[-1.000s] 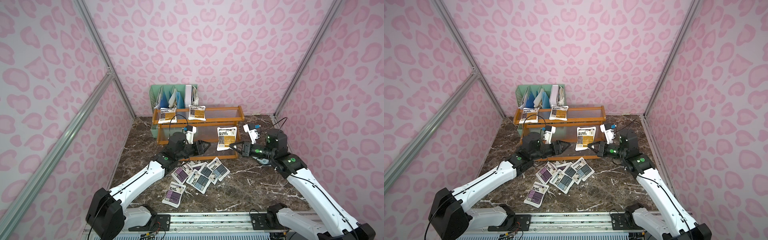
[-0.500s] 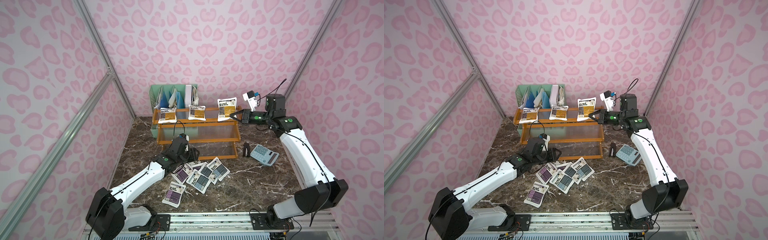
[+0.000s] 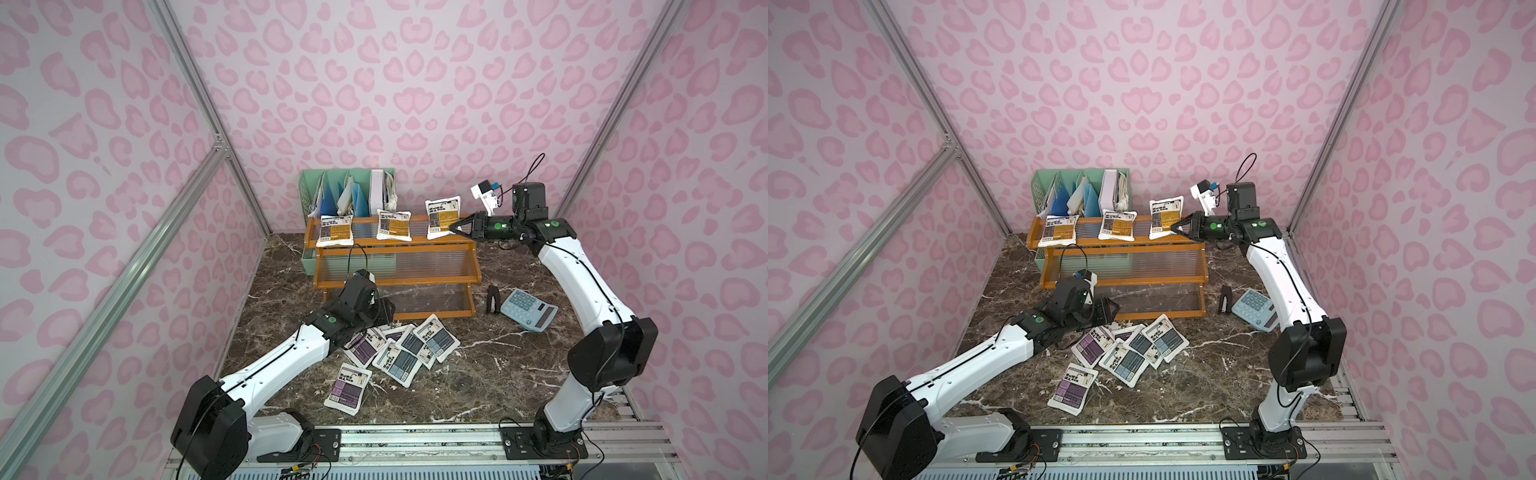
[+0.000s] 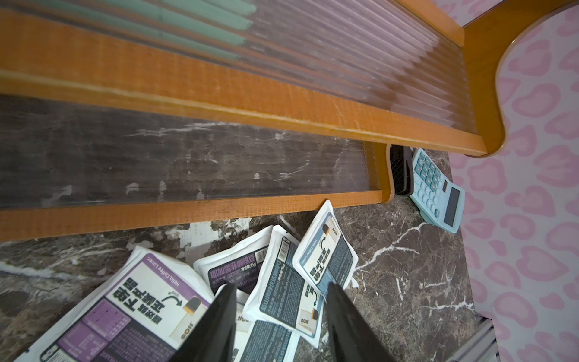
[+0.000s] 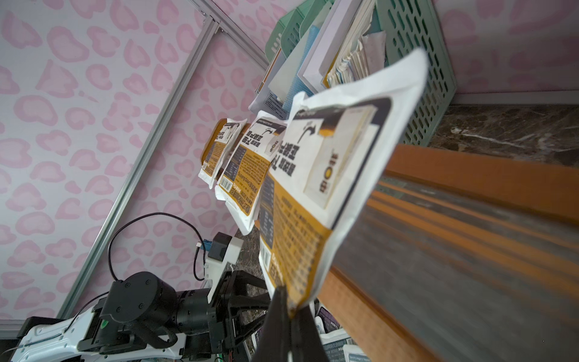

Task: Place the bagged coffee beans on the shelf by color
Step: Place the bagged coffee beans on the shelf, then adjust the bagged coffee beans at the center of the board.

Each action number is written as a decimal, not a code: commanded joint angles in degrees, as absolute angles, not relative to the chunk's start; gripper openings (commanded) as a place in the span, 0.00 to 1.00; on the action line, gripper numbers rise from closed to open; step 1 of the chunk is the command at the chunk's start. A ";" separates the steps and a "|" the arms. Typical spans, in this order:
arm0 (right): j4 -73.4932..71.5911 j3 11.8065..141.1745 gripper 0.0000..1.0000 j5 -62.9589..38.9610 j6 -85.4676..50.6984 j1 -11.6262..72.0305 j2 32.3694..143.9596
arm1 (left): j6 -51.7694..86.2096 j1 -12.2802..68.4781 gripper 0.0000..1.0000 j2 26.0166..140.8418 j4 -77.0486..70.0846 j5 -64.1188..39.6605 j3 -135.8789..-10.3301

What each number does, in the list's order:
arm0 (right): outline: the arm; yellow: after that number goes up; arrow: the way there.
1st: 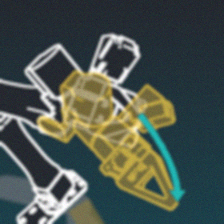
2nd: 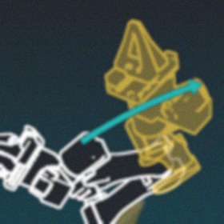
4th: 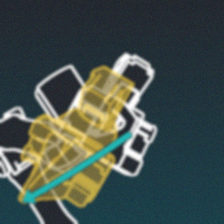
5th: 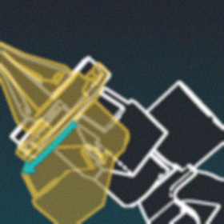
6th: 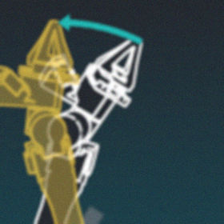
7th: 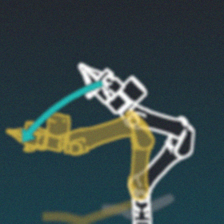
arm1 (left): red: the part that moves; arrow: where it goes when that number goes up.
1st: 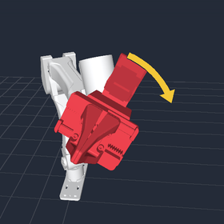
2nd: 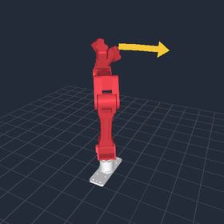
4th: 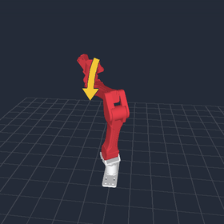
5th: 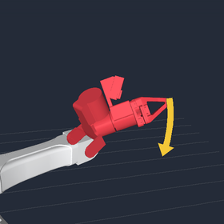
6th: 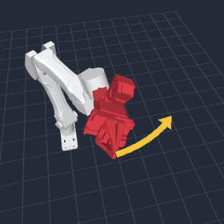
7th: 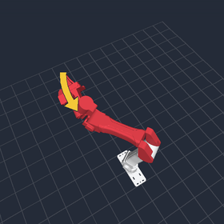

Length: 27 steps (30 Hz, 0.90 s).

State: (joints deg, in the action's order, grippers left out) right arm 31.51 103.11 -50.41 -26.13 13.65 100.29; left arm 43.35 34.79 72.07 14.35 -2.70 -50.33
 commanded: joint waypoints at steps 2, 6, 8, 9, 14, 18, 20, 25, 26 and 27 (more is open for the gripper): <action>34.02 104.06 0.16 -47.20 -26.14 13.79 100.93 | 43.24 34.80 0.49 70.77 15.89 -1.33 -49.92; 36.06 104.75 0.47 -43.06 -25.79 13.79 101.03 | 43.58 34.74 0.48 69.67 15.78 -1.22 -49.02; 36.97 104.87 0.59 -40.52 -25.62 13.88 100.53 | 43.58 34.79 0.48 69.53 15.87 -1.23 -49.00; 37.37 104.80 0.64 -39.13 -25.49 13.88 100.25 | 43.44 34.80 0.48 69.57 15.97 -1.23 -49.04; 40.87 103.44 0.72 -33.39 -22.98 14.67 96.36 | 42.31 34.80 0.49 70.38 16.54 -1.67 -49.86; 39.87 95.66 0.72 -26.23 -21.67 16.11 88.09 | 42.19 34.76 0.49 71.33 16.66 -2.25 -50.01; 36.04 87.98 0.71 -22.59 -22.12 16.90 81.88 | 42.19 34.78 0.49 71.89 16.70 -2.84 -49.84; 28.74 68.39 0.69 -18.02 -21.67 19.27 66.60 | 40.71 34.85 0.52 74.22 16.32 -6.55 -50.01; 28.20 65.08 0.69 -17.95 -22.64 19.71 64.19 | 39.87 34.88 0.52 74.80 16.85 -7.31 -50.47; 27.83 62.41 0.69 -18.53 -23.70 20.34 62.53 | 39.13 35.06 0.52 75.34 17.45 -7.94 -51.07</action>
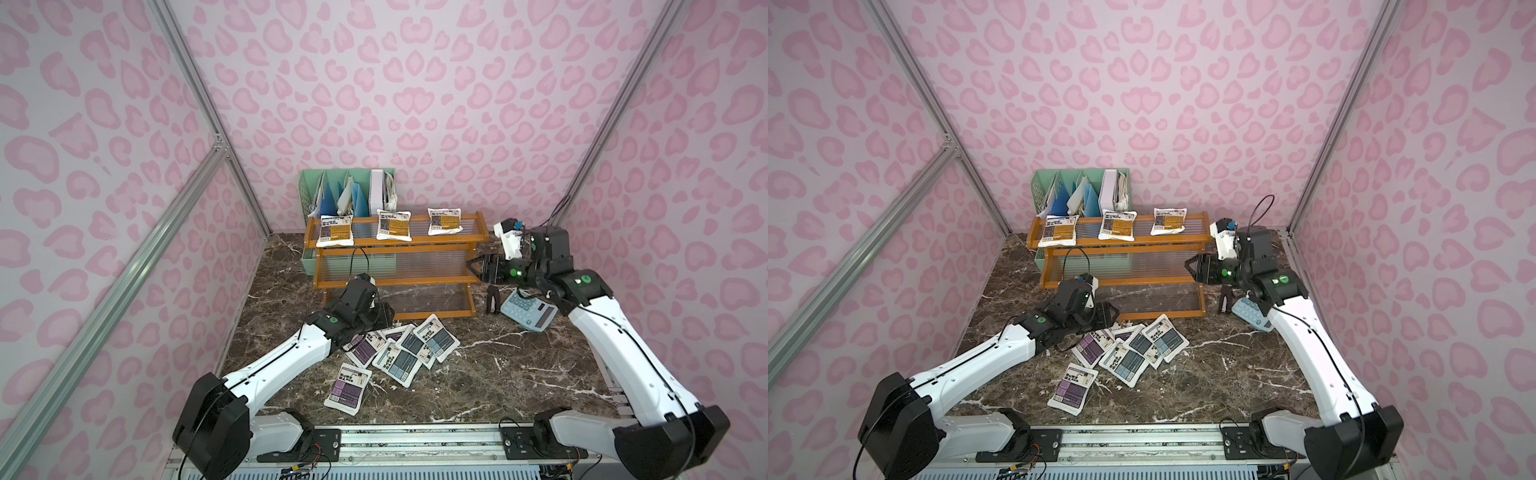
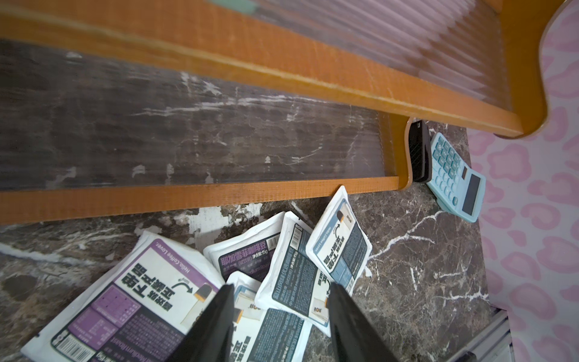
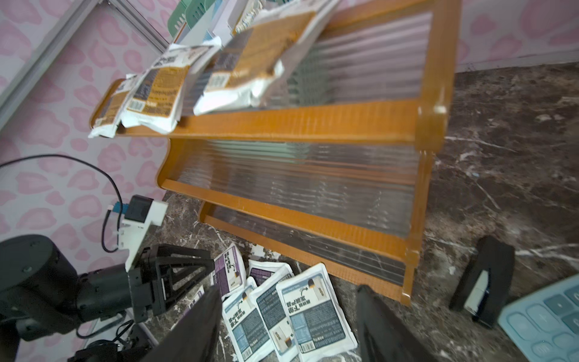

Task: Place the bagged coffee beans on the shelf by color
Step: Adjust the bagged coffee beans at the center of the board.

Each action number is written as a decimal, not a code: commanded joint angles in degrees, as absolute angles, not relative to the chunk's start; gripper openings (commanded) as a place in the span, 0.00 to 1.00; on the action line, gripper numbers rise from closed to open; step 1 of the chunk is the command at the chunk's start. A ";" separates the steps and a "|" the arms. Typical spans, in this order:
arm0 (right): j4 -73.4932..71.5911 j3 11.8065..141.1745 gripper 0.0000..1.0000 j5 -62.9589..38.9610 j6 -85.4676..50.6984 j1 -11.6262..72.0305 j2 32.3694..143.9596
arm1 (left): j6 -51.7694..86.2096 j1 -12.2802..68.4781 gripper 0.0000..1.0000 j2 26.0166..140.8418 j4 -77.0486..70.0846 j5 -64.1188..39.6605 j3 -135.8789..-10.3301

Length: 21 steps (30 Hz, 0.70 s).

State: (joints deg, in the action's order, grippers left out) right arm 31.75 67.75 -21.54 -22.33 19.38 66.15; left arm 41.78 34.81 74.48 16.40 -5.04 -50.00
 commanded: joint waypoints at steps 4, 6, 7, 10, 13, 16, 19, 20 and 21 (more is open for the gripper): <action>25.00 51.15 0.68 -20.48 -27.11 24.57 57.81 | 37.07 36.64 0.53 77.64 17.71 -11.27 -52.82; 23.01 45.92 0.67 -20.11 -28.65 26.60 56.58 | 36.90 37.59 0.53 79.59 17.59 -12.46 -53.69; 21.96 43.70 0.67 -20.24 -29.20 27.10 56.42 | 36.91 38.15 0.53 80.51 16.98 -13.25 -53.84; 19.02 38.71 0.67 -20.31 -30.13 27.70 56.14 | 37.18 39.63 0.53 82.88 16.07 -14.01 -54.74; 17.84 36.62 0.67 -20.76 -29.18 27.75 57.29 | 36.25 40.65 0.53 85.48 16.73 -15.11 -56.95; 17.14 35.29 0.67 -20.84 -27.45 27.79 58.73 | 34.84 41.18 0.53 87.84 18.13 -16.24 -59.11; 14.06 32.85 0.67 -21.61 -27.75 27.86 59.97 | 34.37 41.40 0.54 89.12 18.18 -17.37 -59.75; 13.18 32.16 0.67 -21.71 -27.94 27.85 60.35 | 34.37 41.53 0.55 89.37 17.86 -17.64 -59.51; 12.21 31.51 0.67 -21.87 -28.10 27.83 61.06 | 34.44 41.51 0.55 89.59 17.47 -17.88 -59.27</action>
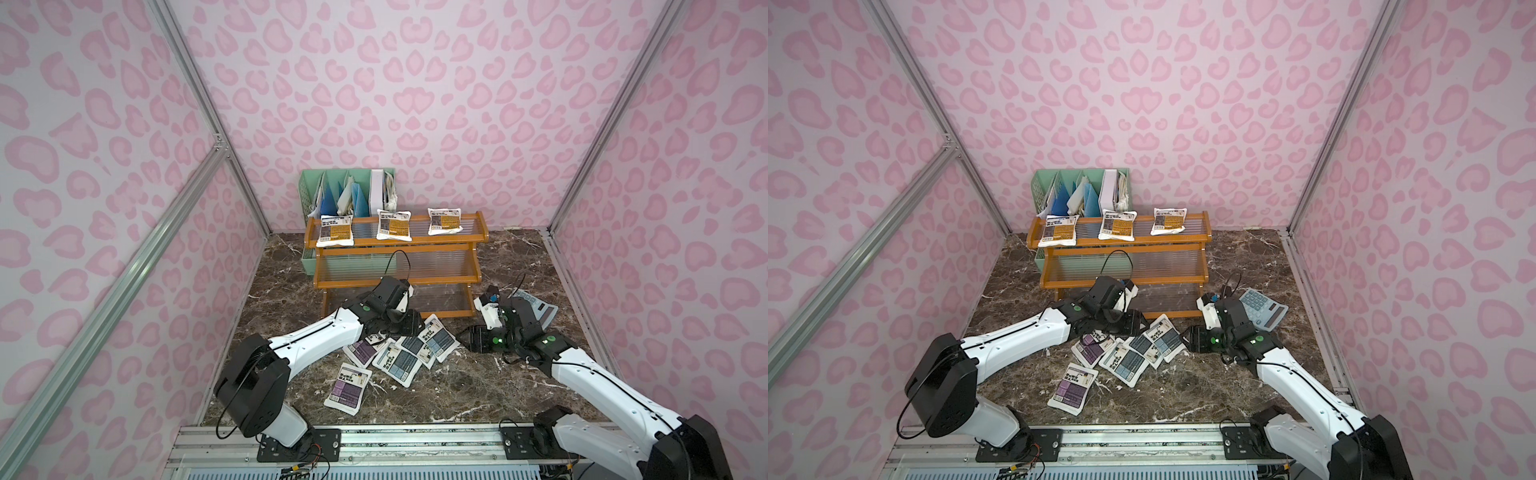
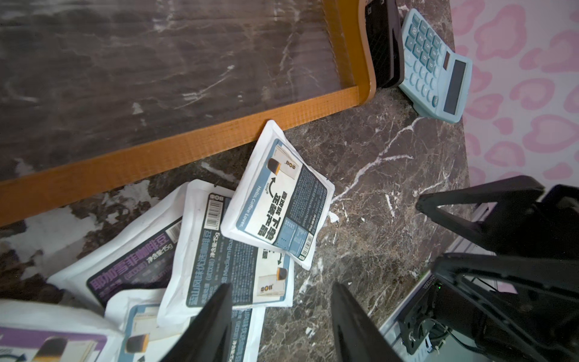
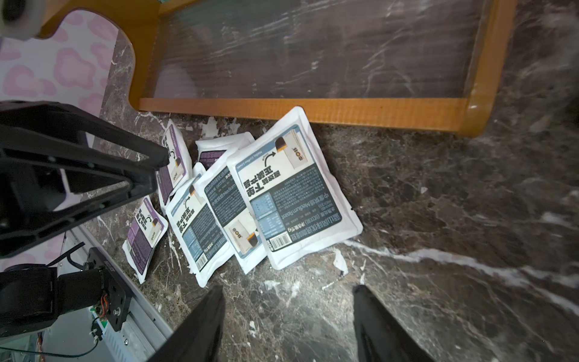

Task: Place the bagged coffee beans on the shelf by color
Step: Adjust the bagged coffee beans at the center of the board.

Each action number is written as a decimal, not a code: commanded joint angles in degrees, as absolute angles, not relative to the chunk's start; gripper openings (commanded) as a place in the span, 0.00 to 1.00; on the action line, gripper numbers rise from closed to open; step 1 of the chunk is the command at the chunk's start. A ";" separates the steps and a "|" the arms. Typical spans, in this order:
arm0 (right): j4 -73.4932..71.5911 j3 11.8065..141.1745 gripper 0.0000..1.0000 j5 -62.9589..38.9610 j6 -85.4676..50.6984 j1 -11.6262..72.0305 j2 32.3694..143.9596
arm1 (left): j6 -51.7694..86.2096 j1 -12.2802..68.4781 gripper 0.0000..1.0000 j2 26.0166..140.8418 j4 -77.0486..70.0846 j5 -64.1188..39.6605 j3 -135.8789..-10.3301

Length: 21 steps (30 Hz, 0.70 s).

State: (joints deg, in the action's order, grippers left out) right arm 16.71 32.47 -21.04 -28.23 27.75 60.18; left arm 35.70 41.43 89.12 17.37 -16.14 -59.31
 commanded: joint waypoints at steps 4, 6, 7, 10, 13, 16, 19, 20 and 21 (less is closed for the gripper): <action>9.14 30.56 0.67 -22.73 -28.65 27.84 64.57 | 33.94 41.83 0.56 90.99 17.58 -19.13 -59.55; 8.71 30.93 0.67 -23.19 -28.40 27.85 66.48 | 33.50 42.14 0.56 91.93 17.74 -19.92 -59.98; 8.62 31.22 0.67 -23.50 -28.07 27.78 67.68 | 33.36 42.26 0.56 92.39 17.92 -20.04 -60.14; 6.83 31.36 0.67 -24.17 -27.60 27.83 71.19 | 32.96 42.49 0.56 93.87 18.09 -20.21 -60.68; 4.74 31.51 0.66 -24.78 -27.42 27.86 74.35 | 32.65 42.53 0.56 95.20 18.84 -19.54 -61.12; 3.02 31.99 0.66 -25.05 -27.50 27.83 76.80 | 32.42 42.48 0.56 96.09 19.30 -19.04 -61.17; 1.13 32.49 0.66 -25.81 -27.75 27.80 78.74 | 32.26 42.47 0.56 96.66 19.88 -17.93 -61.21; 0.62 32.50 0.66 -25.92 -27.76 27.78 79.37 | 32.17 42.53 0.56 96.78 20.16 -17.46 -61.18; 0.00 32.56 0.66 -26.08 -27.77 27.84 80.09 | 32.06 42.47 0.56 96.89 20.27 -17.09 -61.27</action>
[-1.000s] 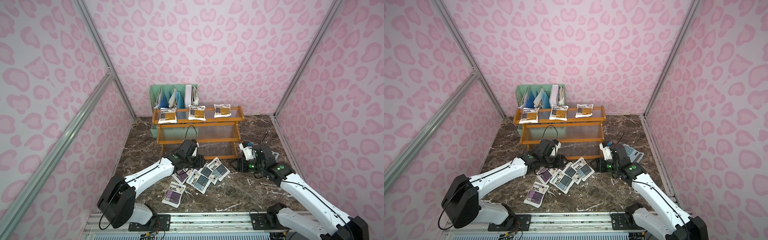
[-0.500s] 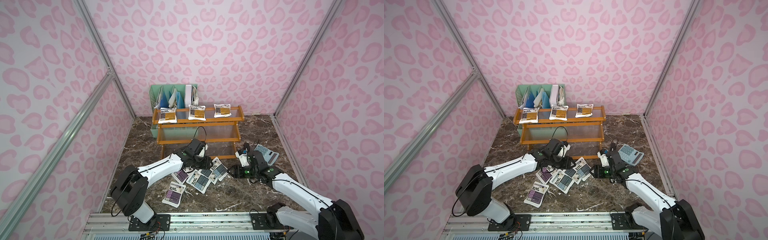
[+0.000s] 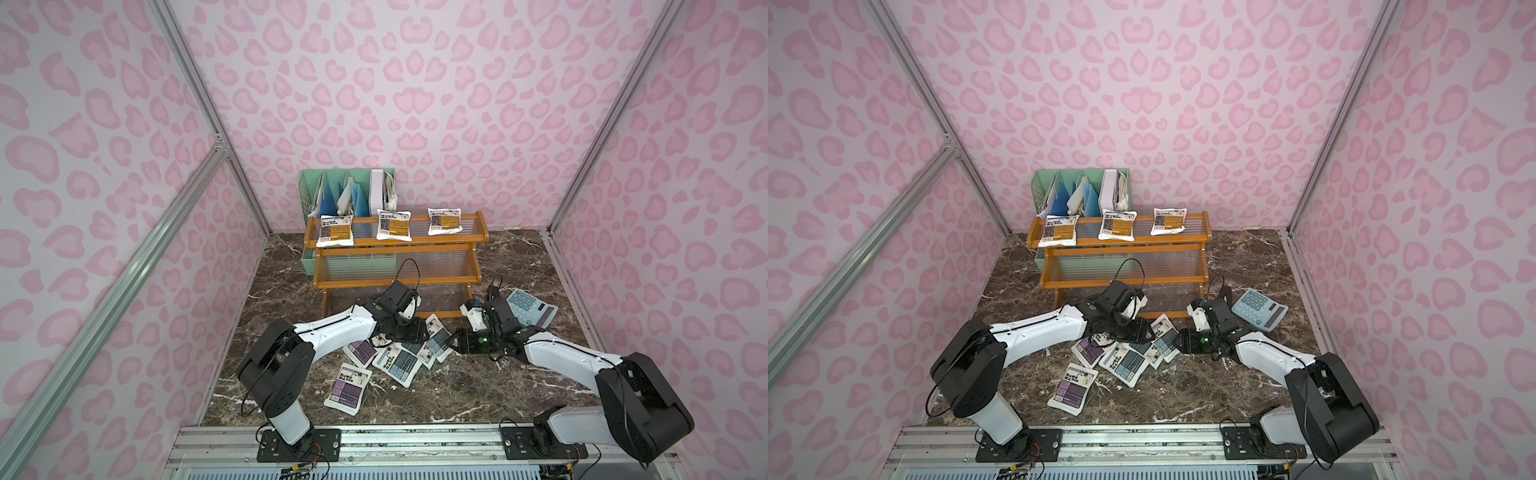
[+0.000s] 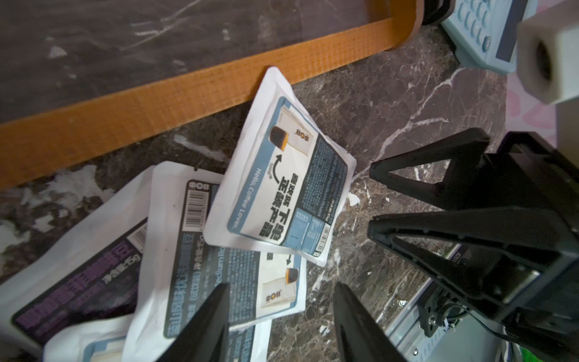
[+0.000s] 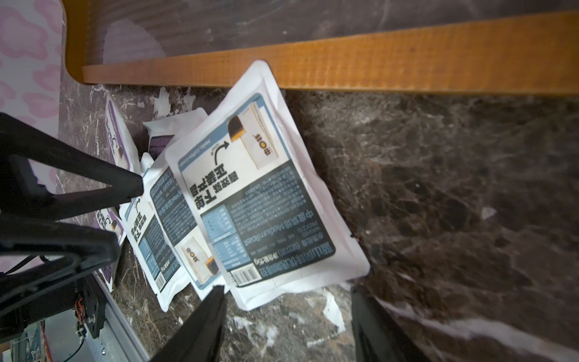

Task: Place the bagged coffee beans on the shelf by color
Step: Adjust the bagged coffee beans at the center of the board.

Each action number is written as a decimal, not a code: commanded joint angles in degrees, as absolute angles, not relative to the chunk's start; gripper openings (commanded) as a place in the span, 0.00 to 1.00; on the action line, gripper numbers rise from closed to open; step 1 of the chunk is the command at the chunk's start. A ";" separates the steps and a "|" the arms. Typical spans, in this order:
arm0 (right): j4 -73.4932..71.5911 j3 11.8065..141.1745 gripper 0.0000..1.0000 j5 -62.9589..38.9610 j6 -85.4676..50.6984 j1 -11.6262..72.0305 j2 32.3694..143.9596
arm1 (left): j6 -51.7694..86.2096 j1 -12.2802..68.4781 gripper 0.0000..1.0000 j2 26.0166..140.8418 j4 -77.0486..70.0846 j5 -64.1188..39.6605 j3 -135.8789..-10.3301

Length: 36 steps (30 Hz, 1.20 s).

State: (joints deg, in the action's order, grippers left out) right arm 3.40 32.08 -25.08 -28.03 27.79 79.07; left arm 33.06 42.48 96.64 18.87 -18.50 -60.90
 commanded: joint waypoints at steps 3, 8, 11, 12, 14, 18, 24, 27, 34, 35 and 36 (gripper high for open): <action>-1.80 32.72 0.65 -26.63 -28.12 27.86 82.49 | 31.80 42.43 0.56 97.31 20.60 -15.54 -61.65; -1.77 33.13 0.64 -27.77 -27.63 27.88 85.35 | 31.81 41.15 0.57 99.28 18.89 -16.17 -61.81; -1.58 32.79 0.64 -27.94 -27.20 27.82 85.08 | 32.08 40.03 0.57 101.18 16.99 -17.48 -62.12; -1.59 32.62 0.63 -28.18 -27.08 27.86 84.78 | 32.08 39.70 0.57 101.87 16.61 -17.58 -62.34; -1.18 32.64 0.63 -28.34 -26.72 27.84 84.36 | 32.08 38.89 0.57 102.90 15.71 -18.70 -62.46; -0.53 32.43 0.63 -28.39 -26.19 27.82 83.61 | 32.99 38.01 0.55 103.58 11.13 -22.31 -61.39; -0.36 32.21 0.63 -28.30 -26.01 27.75 83.74 | 35.77 38.10 0.36 104.93 5.14 -28.31 -60.58; -0.26 32.08 0.63 -28.12 -25.97 27.80 83.30 | 36.56 38.13 0.16 104.87 4.19 -29.61 -59.82; -0.17 31.42 0.63 -27.60 -26.18 27.78 81.19 | 35.62 38.14 0.00 102.33 5.27 -28.91 -58.21; -0.18 31.29 0.63 -27.52 -26.28 27.77 80.83 | 35.67 38.10 0.00 101.99 5.14 -28.81 -58.14; -0.11 31.25 0.63 -27.43 -26.36 27.66 80.57 | 35.60 38.11 0.00 101.63 5.26 -28.42 -58.02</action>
